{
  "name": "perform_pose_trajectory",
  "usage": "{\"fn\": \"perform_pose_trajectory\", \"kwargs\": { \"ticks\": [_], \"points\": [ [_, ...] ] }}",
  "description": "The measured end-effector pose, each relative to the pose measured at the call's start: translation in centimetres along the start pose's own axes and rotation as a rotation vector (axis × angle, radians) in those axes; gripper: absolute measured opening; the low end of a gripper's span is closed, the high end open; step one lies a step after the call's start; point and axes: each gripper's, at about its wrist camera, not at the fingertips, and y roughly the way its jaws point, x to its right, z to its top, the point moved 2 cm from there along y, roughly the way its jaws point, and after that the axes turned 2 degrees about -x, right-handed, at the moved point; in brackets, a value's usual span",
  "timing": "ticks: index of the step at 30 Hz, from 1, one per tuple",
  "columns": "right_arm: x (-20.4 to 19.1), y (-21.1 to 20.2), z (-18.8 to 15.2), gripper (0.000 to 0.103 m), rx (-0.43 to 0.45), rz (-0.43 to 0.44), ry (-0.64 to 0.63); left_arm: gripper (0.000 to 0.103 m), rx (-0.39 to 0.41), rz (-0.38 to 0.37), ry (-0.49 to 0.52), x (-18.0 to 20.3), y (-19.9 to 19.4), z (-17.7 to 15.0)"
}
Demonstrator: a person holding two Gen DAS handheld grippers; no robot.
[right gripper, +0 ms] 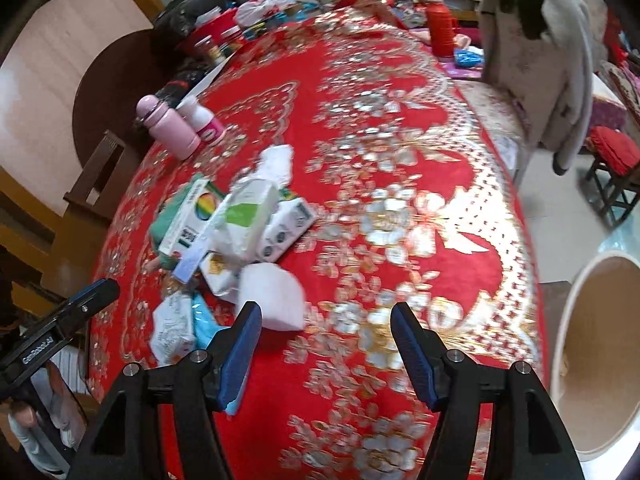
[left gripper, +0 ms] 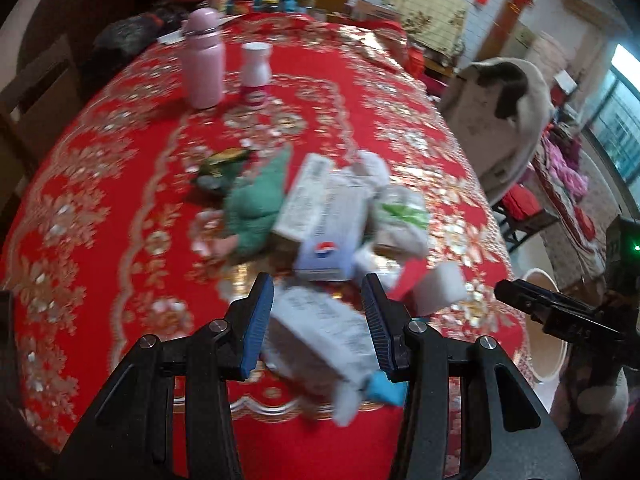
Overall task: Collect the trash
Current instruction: 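Move both open grippers back over the table clutter, then grasp the green towel with the left gripper while the right grasps the white foam block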
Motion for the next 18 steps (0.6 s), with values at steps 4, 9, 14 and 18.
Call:
{"fn": "perform_pose_trajectory", "kwargs": {
  "ticks": [4, 9, 14, 18],
  "points": [
    [-2.1, 1.3, 0.2, 0.065, -0.029, 0.019, -0.043, 0.044, -0.012, 0.012, -0.035, -2.1, 0.2, 0.0],
    [-4.0, 3.1, 0.1, 0.065, -0.064, 0.018, -0.080, 0.044, -0.018, 0.005, -0.050, -3.4, 0.6, 0.5],
    [-4.3, 4.3, 0.4, 0.065, -0.073, 0.020, -0.061, 0.044, -0.032, -0.012, -0.058, -4.3, 1.4, 1.3],
    [-4.3, 4.9, 0.8, 0.063, -0.077, 0.013, -0.050, 0.044, -0.036, -0.016, -0.062, -5.0, 2.3, 2.6]
  ]
}}
